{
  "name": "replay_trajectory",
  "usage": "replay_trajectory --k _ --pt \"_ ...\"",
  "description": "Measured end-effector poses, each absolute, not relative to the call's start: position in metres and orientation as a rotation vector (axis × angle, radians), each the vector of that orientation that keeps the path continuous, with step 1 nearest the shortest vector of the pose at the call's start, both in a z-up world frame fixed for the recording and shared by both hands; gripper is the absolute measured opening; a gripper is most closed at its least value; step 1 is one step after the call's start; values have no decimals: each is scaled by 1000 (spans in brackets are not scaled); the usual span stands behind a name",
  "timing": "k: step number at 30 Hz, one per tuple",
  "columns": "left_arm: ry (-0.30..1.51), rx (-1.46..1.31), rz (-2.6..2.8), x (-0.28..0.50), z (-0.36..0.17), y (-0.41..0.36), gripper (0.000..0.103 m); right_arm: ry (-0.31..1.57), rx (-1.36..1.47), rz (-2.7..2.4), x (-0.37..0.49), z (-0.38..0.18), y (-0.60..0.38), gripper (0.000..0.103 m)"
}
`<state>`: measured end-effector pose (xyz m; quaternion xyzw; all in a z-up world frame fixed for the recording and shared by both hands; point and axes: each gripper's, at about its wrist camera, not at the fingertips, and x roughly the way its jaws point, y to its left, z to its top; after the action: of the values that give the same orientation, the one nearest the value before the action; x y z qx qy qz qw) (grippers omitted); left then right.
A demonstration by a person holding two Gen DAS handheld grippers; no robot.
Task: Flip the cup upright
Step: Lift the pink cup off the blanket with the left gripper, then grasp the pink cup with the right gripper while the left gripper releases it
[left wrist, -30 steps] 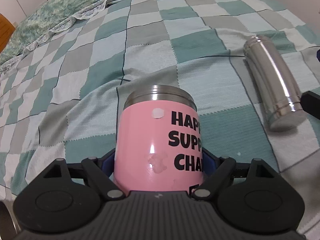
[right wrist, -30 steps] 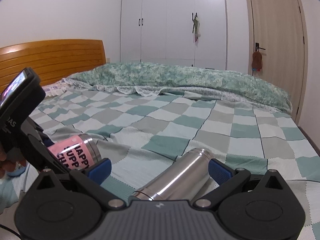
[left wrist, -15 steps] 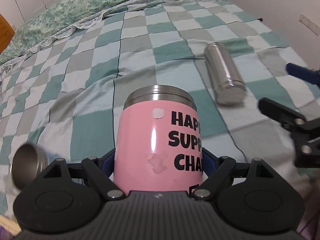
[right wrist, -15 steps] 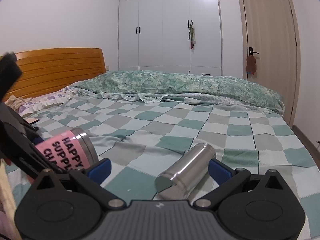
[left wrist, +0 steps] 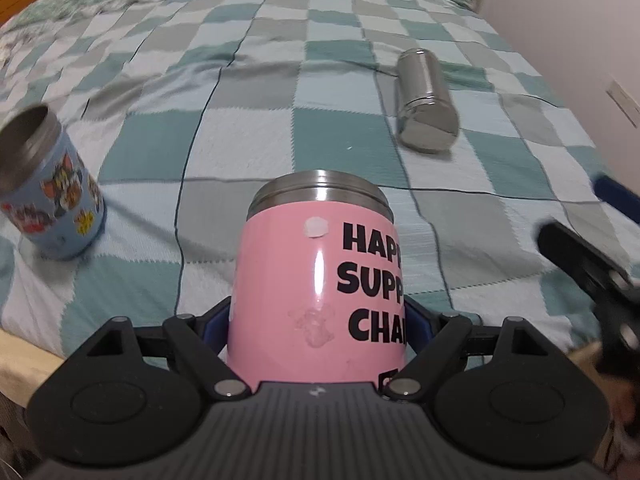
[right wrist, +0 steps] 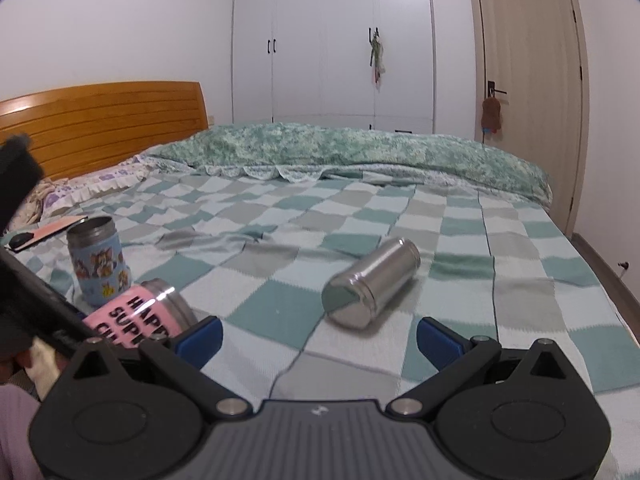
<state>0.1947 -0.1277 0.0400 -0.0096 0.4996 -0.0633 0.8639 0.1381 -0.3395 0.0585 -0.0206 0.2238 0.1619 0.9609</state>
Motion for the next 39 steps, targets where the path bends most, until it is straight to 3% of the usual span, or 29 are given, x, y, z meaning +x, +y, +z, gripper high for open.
replay_trajectory --k 7,9,10,20,30,39 --pt "1019 -37 -109 196 30 -127 85 507 -42 307 131 44 -342 103" --pt "1015 -36 -122 193 32 -124 91 515 -50 308 129 43 -339 103" --pt "998 -38 -132 190 35 -121 103 515 -54 308 128 44 -337 103" --pt "740 11 -185 140 96 -56 103 518 -57 370 123 70 -298 103" --pt "698 75 -152 125 71 18 103 743 -6 446 166 62 -206 103" --pt "665 119 -148 130 48 57 103 968 142 359 210 36 -196 103"
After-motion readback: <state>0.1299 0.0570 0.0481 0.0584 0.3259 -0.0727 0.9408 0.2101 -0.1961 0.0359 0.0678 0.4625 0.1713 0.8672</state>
